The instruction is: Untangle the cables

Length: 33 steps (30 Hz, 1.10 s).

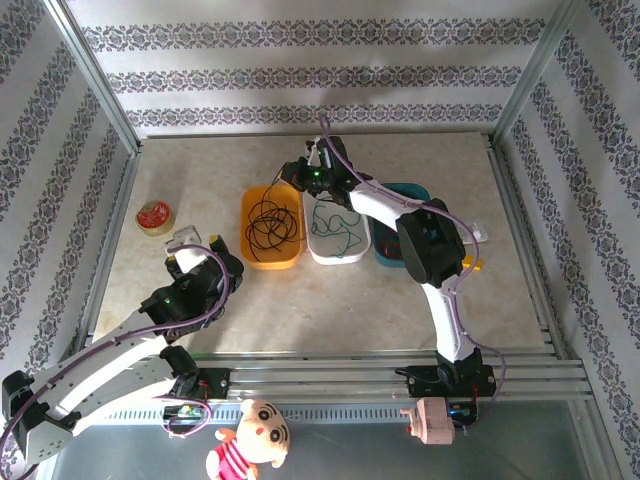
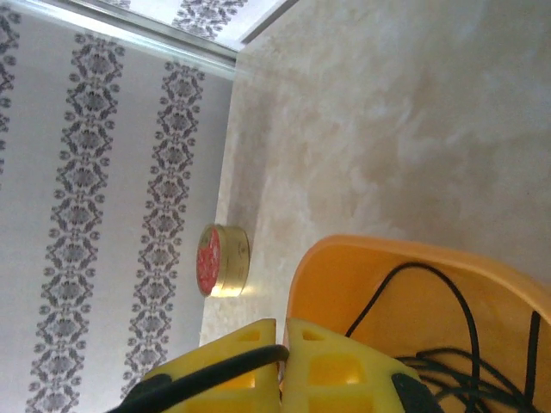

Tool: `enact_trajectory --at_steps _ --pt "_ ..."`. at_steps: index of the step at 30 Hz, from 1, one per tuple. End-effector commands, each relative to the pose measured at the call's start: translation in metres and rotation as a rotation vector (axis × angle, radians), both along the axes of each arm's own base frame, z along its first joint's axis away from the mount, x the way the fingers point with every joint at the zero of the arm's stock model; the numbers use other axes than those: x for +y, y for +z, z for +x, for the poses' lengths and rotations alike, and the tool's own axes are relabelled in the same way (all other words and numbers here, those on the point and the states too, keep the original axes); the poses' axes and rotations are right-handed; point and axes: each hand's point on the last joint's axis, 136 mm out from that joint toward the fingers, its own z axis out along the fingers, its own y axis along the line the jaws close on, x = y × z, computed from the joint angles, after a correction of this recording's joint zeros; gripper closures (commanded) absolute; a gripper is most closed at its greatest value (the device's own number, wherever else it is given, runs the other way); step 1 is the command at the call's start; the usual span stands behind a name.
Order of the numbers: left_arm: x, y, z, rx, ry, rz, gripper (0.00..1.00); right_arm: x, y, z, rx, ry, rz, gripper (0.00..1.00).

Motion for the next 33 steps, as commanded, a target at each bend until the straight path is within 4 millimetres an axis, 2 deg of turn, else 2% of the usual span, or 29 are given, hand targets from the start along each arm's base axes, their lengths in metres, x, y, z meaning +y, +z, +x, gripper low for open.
enact_trajectory --at_steps 1,6,14,18,21,22,23,24,27,29,33 --pt "0.001 0.001 -0.001 0.012 -0.001 0.005 0.27 0.011 0.01 0.014 -0.002 -0.057 0.03 1.0" --pt "-0.001 0.0 -0.001 0.016 -0.008 -0.007 0.27 0.011 -0.006 0.01 0.001 -0.079 -0.08 1.0" --pt "-0.003 -0.002 0.001 0.02 -0.016 -0.004 0.27 0.004 -0.046 -0.031 -0.021 -0.005 -0.434 1.0" --pt "-0.006 -0.004 0.002 0.029 -0.025 -0.005 0.27 -0.001 -0.05 -0.041 -0.065 0.017 -0.567 1.0" --pt "-0.006 -0.005 0.002 0.029 -0.023 -0.013 0.27 0.0 -0.046 -0.045 -0.111 0.039 -0.633 1.0" --pt "-0.006 -0.004 0.002 0.028 -0.021 -0.015 0.27 0.001 -0.043 -0.046 -0.127 0.044 -0.649 0.95" --pt "-0.006 -0.005 0.002 0.027 -0.021 -0.017 0.26 0.002 -0.038 -0.046 -0.143 0.044 -0.666 0.81" --pt "-0.006 -0.004 0.002 0.026 -0.021 -0.017 0.26 0.003 -0.034 -0.046 -0.158 0.046 -0.674 0.7" --pt "-0.006 -0.001 0.003 0.023 -0.021 -0.008 0.26 0.002 -0.012 -0.046 -0.216 0.027 -0.687 0.55" --pt "-0.006 0.002 0.003 0.021 -0.022 0.001 0.26 -0.004 0.002 -0.045 -0.238 0.002 -0.693 0.51" --pt "-0.004 0.007 0.004 0.018 -0.021 0.032 0.25 -0.019 0.032 -0.049 -0.287 -0.043 -0.689 0.49"
